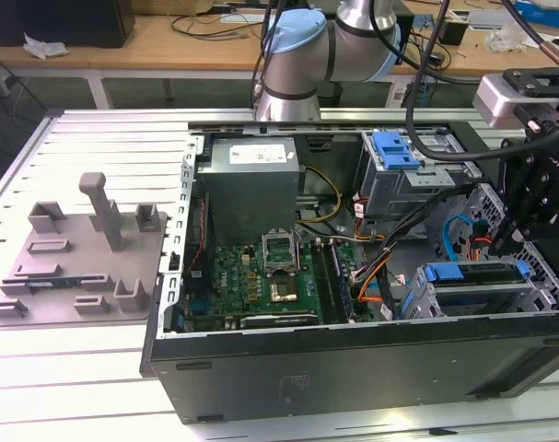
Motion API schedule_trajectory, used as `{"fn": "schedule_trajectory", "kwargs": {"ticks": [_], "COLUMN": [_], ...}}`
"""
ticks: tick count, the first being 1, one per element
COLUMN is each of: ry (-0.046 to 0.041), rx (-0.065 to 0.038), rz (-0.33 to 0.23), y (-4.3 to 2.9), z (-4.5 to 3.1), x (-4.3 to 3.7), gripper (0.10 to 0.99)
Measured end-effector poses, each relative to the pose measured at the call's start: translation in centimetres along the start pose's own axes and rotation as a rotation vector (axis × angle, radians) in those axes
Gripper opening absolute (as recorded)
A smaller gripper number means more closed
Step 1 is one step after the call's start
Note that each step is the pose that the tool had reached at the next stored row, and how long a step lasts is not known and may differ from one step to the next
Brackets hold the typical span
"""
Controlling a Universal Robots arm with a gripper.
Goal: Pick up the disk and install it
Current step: 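Insert the first disk wire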
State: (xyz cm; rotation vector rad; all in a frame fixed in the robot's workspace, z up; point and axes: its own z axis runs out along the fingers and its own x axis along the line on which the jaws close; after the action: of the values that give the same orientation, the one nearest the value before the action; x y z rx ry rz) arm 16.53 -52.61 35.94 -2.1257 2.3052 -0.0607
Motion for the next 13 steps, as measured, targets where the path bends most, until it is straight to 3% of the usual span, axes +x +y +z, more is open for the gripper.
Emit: {"fn": "schedule_trajectory", "kwargs": {"ticks": [13], "ry": [-0.0007], "rx": [0.001], "rz": [-0.025], "y": [0.06], "z": [0.02], "x": [0.27], "gripper": [0.165]}}
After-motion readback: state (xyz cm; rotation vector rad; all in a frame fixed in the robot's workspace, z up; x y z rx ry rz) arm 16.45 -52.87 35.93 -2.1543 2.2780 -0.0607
